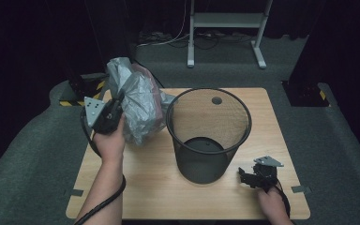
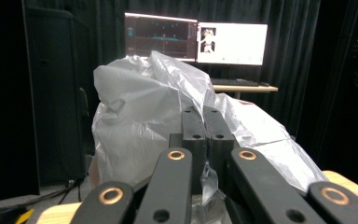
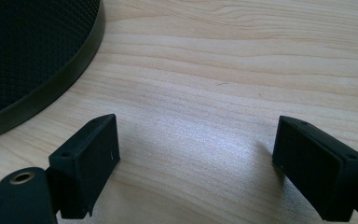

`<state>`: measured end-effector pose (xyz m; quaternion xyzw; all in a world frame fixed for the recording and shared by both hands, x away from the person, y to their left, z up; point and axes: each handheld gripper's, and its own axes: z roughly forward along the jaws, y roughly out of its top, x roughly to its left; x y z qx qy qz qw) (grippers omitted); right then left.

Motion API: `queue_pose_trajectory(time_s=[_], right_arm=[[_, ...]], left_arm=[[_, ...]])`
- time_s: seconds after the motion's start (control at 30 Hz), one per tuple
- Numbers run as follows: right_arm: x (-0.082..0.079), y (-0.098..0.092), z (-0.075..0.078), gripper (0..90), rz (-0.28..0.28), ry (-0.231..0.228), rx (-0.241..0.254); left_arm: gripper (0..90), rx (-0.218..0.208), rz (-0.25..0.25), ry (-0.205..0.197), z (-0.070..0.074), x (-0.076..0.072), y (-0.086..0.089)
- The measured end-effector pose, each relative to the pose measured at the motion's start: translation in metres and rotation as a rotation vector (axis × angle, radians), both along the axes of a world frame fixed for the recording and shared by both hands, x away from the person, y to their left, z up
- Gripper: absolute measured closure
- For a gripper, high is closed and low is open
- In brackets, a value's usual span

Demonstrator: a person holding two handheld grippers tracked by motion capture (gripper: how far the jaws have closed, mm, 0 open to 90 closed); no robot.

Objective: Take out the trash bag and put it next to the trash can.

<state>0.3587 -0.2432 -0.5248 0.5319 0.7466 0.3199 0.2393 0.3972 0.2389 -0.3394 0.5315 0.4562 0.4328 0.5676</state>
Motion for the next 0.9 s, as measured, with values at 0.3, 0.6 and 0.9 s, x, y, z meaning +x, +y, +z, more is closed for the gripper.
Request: queue_pose_trajectory(time_s=[0.3,0.6,0.9], right_arm=[[-0.001,0.001,0.000,14.4,0.011,0.002,0.004],[-0.002,0.002,0.000,14.4,0.021,0.004,-0.001],[-0.003,0.003,0.000,14.4,0.031,0.006,0.005]], left_arm=[[88.9,-0.006,0.013,0.085,-0.053,0.023,-0.002],[85.4,-0.028,0.005,0.198,-0.087,0.025,-0.003],[41.7,-0.002,-0.020,0.251,-0.079,0.000,-0.007]])
